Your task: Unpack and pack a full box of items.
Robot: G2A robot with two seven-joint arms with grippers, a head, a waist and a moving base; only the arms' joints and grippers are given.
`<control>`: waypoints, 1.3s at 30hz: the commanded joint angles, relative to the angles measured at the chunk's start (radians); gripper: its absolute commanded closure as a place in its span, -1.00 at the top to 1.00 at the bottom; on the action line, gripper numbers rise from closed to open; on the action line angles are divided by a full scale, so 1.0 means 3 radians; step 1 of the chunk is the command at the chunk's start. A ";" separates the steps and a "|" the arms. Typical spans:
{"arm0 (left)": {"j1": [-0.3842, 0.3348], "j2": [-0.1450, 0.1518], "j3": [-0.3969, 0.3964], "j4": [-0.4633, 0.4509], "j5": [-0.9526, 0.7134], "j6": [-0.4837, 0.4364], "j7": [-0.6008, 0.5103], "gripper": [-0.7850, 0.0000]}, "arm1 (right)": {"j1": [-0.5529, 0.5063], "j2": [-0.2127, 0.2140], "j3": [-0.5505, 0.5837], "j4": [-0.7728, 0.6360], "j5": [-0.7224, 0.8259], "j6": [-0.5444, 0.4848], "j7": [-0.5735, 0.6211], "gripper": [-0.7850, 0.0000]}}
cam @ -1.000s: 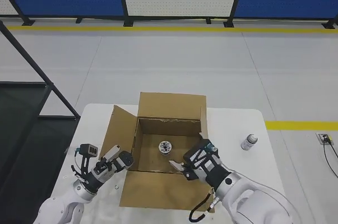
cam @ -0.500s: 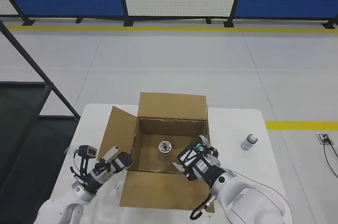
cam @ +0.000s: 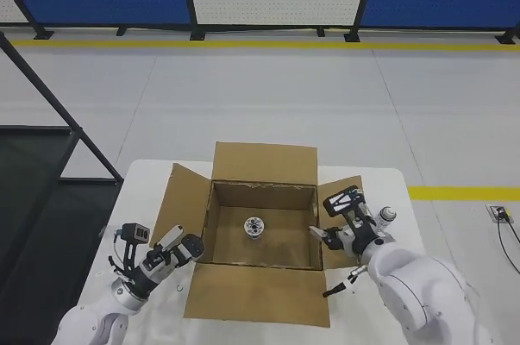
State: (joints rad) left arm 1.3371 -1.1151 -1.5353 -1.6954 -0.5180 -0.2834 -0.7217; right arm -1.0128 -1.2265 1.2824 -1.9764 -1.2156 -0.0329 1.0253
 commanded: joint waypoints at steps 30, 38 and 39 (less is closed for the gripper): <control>0.0101 0.0005 -0.0109 -0.0022 -0.0057 -0.0065 0.0060 1.00 | 0.1268 -0.0382 -0.1519 0.1418 0.0226 0.0283 0.0013 1.00; 0.0127 0.0003 -0.0125 -0.0017 -0.0110 -0.0105 0.0046 1.00 | 0.1375 -0.0449 -0.1627 0.1618 0.0306 0.0375 -0.0020 1.00; 0.0125 0.0003 -0.0125 -0.0013 -0.0115 -0.0109 0.0041 1.00 | 0.1375 -0.0449 -0.1627 0.1618 0.0306 0.0375 -0.0020 1.00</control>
State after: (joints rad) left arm 1.3753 -1.1143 -1.5731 -1.7004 -0.5508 -0.3150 -0.7077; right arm -0.6004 -1.3613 0.7943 -1.4911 -1.1237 0.0798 1.0195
